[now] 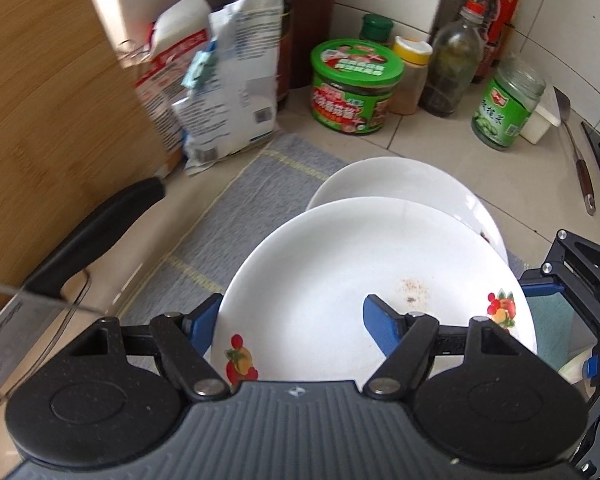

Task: Organize plates and bowls
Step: 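Lift the flowered plate with the left gripper and carry it over the plate stack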

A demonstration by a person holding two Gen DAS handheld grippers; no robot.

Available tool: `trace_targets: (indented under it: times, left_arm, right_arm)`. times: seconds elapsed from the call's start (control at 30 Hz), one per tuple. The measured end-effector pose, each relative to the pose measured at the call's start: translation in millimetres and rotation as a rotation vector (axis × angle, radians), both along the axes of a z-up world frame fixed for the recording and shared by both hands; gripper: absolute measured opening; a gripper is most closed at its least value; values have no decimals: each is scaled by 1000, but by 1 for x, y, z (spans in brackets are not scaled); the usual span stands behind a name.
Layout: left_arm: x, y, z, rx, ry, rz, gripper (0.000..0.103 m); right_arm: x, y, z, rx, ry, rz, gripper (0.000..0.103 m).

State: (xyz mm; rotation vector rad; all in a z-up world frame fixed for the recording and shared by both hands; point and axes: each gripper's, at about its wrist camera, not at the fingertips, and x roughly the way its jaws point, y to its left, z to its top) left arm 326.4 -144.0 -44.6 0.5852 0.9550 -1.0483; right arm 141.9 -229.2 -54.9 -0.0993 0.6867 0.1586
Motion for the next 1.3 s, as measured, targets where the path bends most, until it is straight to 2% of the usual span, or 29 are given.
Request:
trace_targets:
  times: [0.47,1.3]
  left_arm:
    - [-16,-61,-11,1,15,-133,74]
    - [-18,-84,-34,29,62,-185,74]
  right_arm:
    - [-14,-39,-2,-11,13,-139,103]
    - [-19,-55,-12,17,69,-199,103]
